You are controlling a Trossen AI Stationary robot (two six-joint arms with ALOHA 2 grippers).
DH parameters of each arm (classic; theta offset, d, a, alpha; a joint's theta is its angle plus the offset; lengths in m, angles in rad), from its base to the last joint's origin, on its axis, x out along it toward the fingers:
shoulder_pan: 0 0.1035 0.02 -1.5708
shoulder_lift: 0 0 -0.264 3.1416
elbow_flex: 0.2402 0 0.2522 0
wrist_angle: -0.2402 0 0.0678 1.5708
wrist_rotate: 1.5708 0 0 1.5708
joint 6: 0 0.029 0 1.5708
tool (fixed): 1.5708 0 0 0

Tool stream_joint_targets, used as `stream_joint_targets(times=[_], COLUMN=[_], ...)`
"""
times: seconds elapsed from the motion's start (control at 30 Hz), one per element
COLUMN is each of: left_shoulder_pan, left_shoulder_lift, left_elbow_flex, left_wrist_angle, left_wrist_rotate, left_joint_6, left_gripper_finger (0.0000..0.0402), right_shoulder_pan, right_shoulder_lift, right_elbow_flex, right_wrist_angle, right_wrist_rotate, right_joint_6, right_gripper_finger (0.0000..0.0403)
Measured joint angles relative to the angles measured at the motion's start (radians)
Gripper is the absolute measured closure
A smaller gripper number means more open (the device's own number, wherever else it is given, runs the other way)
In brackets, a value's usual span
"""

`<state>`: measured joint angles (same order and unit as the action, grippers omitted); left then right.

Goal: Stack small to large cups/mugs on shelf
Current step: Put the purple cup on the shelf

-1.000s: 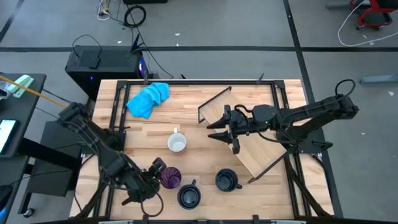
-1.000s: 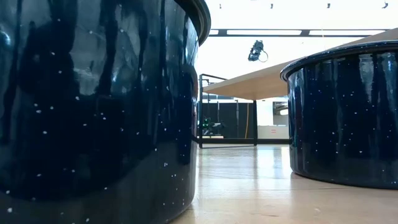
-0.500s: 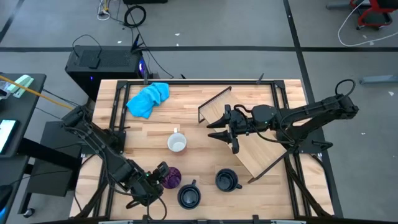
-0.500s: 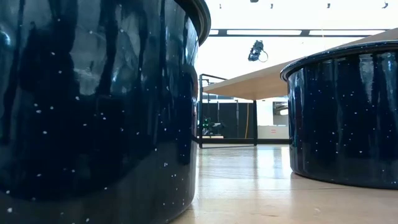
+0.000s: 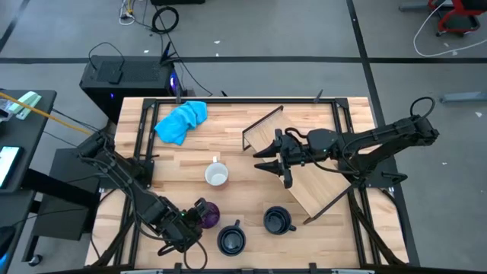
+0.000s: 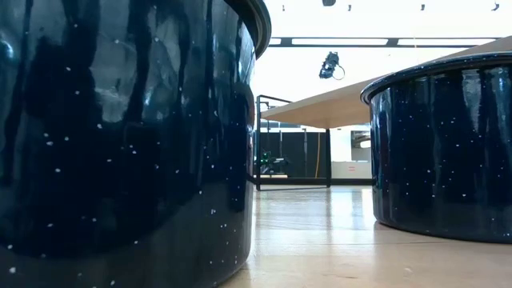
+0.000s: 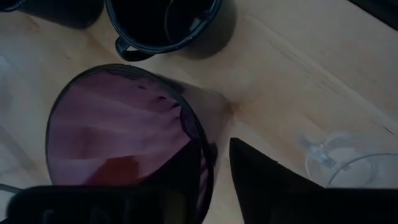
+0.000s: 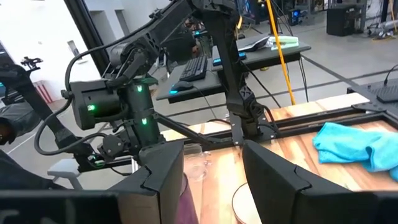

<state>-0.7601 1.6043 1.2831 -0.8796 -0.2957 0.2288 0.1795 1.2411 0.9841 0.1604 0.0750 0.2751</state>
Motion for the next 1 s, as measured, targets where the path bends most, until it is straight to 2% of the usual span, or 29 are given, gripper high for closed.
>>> stream_joint_targets(times=[0.3, 0.47, 0.73, 1.0], left_shoulder_pan=[0.005, 0.041, 0.086, 0.102], left_shoulder_lift=[0.0, 0.0, -0.001, -0.065], left_elbow_flex=[0.005, 0.033, 0.039, 0.042], left_wrist_angle=[-0.011, -0.025, -0.059, -0.076], left_wrist_rotate=[0.005, 0.052, 0.095, 0.114], left_joint_6=[-0.03, -0.054, -0.057, -0.038], left_gripper_finger=[0.0365, 0.0388, 0.0389, 0.0389], right_shoulder_pan=[0.0, 0.0, 0.0, 0.001], right_shoulder_lift=[0.0, 0.0, 0.004, 0.016], right_elbow_flex=[0.0, 0.0, 0.0, 0.0], right_wrist_angle=[-0.004, -0.004, -0.001, -0.004], right_wrist_rotate=[0.0, 0.0, 0.001, 0.004], right_joint_6=[0.01, 0.01, 0.014, 0.019], right_gripper_finger=[0.0231, 0.0231, 0.0231, 0.0231])
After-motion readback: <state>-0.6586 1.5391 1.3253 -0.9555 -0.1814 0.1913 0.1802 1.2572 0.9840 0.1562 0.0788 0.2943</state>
